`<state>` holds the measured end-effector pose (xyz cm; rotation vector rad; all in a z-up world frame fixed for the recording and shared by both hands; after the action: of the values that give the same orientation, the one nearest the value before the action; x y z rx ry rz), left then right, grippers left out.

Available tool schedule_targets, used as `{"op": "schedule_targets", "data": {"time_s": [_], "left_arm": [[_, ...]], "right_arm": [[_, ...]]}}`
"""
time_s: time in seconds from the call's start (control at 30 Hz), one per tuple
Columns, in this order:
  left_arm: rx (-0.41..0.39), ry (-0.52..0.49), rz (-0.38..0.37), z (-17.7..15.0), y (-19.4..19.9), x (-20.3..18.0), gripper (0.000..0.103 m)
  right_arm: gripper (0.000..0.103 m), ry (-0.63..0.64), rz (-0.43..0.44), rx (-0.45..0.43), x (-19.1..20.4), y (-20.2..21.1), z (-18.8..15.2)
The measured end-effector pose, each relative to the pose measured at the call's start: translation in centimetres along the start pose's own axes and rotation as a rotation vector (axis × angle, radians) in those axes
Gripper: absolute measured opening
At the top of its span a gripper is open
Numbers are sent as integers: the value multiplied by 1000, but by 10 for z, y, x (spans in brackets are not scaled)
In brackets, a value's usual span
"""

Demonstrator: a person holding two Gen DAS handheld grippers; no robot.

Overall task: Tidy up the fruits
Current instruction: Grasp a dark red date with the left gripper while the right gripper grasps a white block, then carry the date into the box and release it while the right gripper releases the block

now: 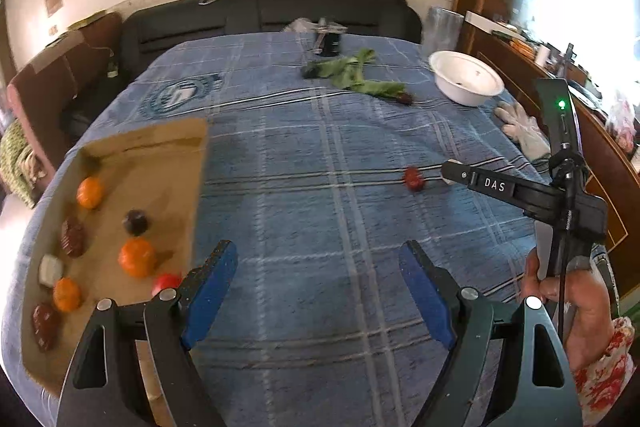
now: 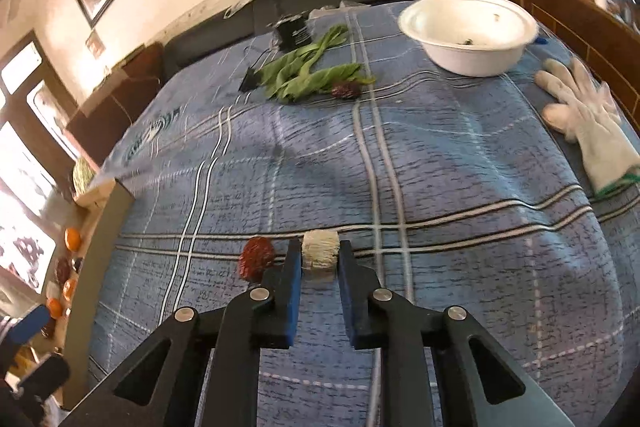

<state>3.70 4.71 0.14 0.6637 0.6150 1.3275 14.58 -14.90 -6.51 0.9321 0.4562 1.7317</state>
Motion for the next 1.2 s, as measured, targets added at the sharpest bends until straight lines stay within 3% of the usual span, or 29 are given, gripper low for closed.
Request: {"op": "schedule_targets", "data": {"time_s": [0.27, 0.4, 0.57, 0.63, 0.8, 0.93, 1.03, 1.2], "left_arm": [[29, -109, -66, 30, -62, -62, 81], [83, -147, -96, 33, -96, -87, 56], [79, -181, -56, 38, -115, -96, 48], [107, -182, -56, 34, -123, -97, 20], [91, -162, -75, 31, -114, -95, 20], [65, -99, -119, 31, -86, -82, 20], [36, -28, -150, 30, -54, -58, 20], [-10, 92, -108, 21, -11, 11, 20]], "right_arm": [[18, -88, 23, -23, -21, 14, 8], [18, -68, -5, -57, -26, 23, 16], [18, -81, 13, -66, -29, 28, 20], [18, -80, 19, -61, -28, 27, 19], [19, -87, 71, -46, -21, 24, 18], [19, -142, 196, -23, -13, 23, 16], [19, -203, 336, 10, -4, 22, 12], [19, -234, 450, 40, 12, 21, 7]]}}
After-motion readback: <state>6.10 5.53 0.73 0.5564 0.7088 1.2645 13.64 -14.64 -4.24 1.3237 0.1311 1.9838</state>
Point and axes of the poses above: each gripper's, at about its wrist camera, not at the fingertips, and y roughly against the way its jaws point, x to its left, z to its top, the point moved 10 cm from there along -y, roughly the way its jaws point, and after that the axes turned 1 degree about -y, right-handed, at the moved point
